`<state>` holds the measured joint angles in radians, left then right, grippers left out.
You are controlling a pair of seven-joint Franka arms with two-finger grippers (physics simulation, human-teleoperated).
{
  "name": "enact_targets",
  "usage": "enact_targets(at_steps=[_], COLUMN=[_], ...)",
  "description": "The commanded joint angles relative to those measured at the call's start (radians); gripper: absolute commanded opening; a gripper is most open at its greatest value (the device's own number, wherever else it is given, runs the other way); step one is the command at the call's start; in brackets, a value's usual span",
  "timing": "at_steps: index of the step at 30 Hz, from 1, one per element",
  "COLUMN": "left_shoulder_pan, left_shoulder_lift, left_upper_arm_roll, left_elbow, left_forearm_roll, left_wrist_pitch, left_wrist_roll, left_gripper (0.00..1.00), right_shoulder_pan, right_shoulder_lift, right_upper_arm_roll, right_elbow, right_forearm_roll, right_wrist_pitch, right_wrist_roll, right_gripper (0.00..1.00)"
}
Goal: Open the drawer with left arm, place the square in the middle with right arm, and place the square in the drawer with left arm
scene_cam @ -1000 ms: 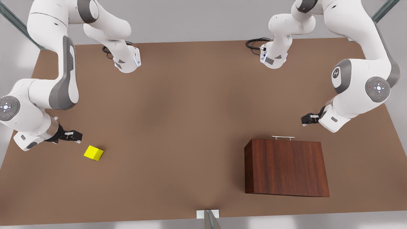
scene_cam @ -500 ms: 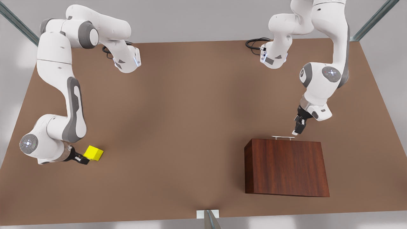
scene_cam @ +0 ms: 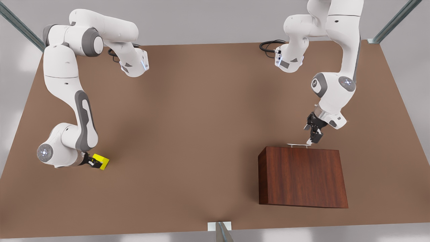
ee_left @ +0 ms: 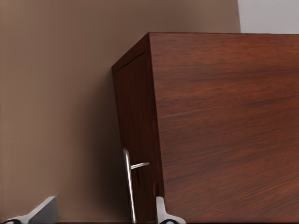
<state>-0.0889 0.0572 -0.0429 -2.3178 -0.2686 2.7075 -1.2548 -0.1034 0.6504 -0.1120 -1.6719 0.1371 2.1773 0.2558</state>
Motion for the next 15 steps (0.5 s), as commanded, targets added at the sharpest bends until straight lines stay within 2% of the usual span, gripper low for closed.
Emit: enact_targets(at_steps=[1, 13, 15], left_shoulder_pan=[-0.012, -0.023, -0.023], left_shoulder_lift=[0.003, 0.087, 0.096], left_upper_arm_roll=[0.0, -0.003, -0.003], left_elbow=[0.0, 0.003, 0.003], left_forearm_roll=[-0.015, -0.018, -0.018], left_wrist_pitch=[0.0, 0.058, 0.058], left_wrist_roll=[0.0, -0.003, -0.003], left_gripper=[1.0, 1.0, 1.0], right_shoulder_pan=[-0.001, -0.001, -0.002], right_shoulder_lift=[0.0, 0.014, 0.015], right_upper_arm_roll=[0.0, 0.005, 0.005], right_elbow=[-0.002, -0.069, -0.069], right_forearm_roll=[0.003, 0.016, 0.016], right_wrist_pitch=[0.002, 0.09, 0.09], right_wrist_roll=[-0.01, -0.049, -0.082], right_gripper=[1.0, 1.0, 0.85])
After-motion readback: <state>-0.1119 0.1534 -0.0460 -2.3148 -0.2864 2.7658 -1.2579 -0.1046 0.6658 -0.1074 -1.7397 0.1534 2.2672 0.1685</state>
